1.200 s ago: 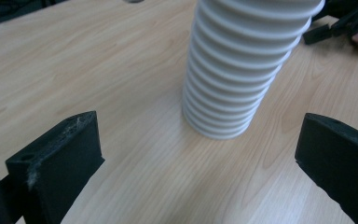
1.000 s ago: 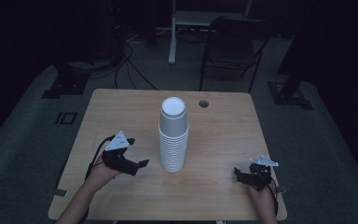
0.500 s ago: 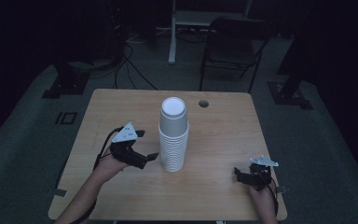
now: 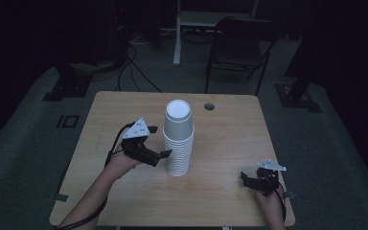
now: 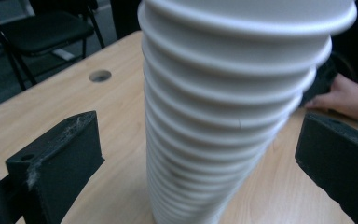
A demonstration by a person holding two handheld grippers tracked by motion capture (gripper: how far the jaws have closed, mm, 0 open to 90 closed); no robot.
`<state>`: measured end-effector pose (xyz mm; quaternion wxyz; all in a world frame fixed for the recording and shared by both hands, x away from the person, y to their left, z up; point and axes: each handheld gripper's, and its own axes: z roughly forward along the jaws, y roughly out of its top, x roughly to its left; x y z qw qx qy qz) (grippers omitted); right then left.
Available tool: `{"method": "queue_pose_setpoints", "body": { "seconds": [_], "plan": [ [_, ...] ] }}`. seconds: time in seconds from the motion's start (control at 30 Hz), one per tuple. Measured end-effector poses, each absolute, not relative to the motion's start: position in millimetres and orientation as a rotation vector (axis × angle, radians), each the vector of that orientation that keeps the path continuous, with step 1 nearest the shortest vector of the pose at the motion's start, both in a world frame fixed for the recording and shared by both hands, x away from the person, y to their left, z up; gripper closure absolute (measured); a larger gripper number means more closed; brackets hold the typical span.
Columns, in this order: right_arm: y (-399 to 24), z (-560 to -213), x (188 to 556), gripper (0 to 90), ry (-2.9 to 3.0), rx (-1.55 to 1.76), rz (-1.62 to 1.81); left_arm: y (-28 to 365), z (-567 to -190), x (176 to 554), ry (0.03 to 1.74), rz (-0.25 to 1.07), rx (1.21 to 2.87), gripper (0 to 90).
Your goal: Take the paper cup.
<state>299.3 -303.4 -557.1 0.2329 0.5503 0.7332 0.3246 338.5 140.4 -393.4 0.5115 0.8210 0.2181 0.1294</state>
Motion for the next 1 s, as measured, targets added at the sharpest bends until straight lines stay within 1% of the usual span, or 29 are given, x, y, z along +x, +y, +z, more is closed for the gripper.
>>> {"method": "queue_pose_setpoints", "body": {
  "seconds": [0.03,0.97,1.0],
  "plan": [
    [-303.4,-557.1,299.3,11.9,2.014,1.512,0.891,138.8,-392.5,339.1,0.522,0.323,1.979,0.5],
    [-303.2,-557.1,299.4,11.1,2.018,1.509,0.890,106.4,-375.6,354.3,0.454,0.265,1.962,0.5],
    [-303.4,-557.1,299.5,10.4,2.027,1.504,0.892,106.1,-375.6,354.5,0.444,0.266,1.960,2.5]
  ]
}}
